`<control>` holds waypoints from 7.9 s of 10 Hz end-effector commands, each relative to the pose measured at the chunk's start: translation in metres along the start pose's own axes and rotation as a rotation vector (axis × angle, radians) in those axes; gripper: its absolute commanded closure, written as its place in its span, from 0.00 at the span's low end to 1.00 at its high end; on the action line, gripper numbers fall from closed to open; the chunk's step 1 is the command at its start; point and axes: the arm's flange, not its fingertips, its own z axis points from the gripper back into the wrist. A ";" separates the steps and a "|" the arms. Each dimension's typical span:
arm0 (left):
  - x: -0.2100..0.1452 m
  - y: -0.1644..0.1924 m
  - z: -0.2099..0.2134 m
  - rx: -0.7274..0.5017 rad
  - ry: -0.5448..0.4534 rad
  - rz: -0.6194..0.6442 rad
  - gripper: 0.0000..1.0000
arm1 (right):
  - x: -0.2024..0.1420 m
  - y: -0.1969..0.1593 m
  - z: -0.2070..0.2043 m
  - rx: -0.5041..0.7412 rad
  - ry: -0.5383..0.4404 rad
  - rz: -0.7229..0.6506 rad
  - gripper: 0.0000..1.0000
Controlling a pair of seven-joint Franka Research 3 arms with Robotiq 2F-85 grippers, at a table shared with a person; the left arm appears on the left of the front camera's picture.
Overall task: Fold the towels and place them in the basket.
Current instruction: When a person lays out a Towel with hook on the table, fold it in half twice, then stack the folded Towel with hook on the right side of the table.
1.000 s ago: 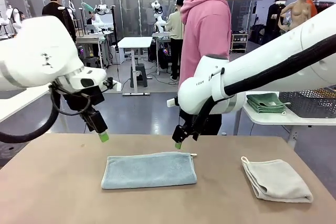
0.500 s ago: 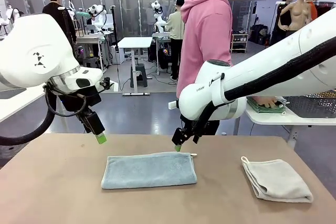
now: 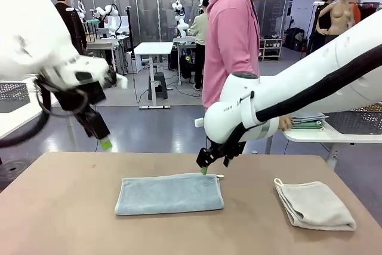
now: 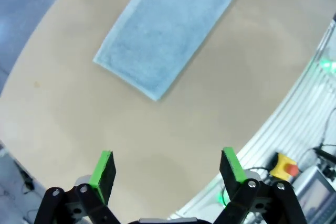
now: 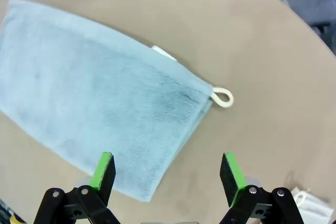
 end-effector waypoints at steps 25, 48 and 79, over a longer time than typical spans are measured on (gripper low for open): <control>-0.165 -0.120 0.301 0.172 -0.250 0.213 0.00 | 0.003 0.004 -0.066 -0.052 0.132 -0.415 1.00; -0.165 -0.120 0.301 0.172 -0.250 0.213 0.00 | 0.082 0.145 -0.040 -0.087 0.250 -0.329 0.17; -0.165 -0.120 0.301 0.172 -0.250 0.213 0.00 | -0.085 -0.049 -0.042 0.611 -0.128 -0.446 0.07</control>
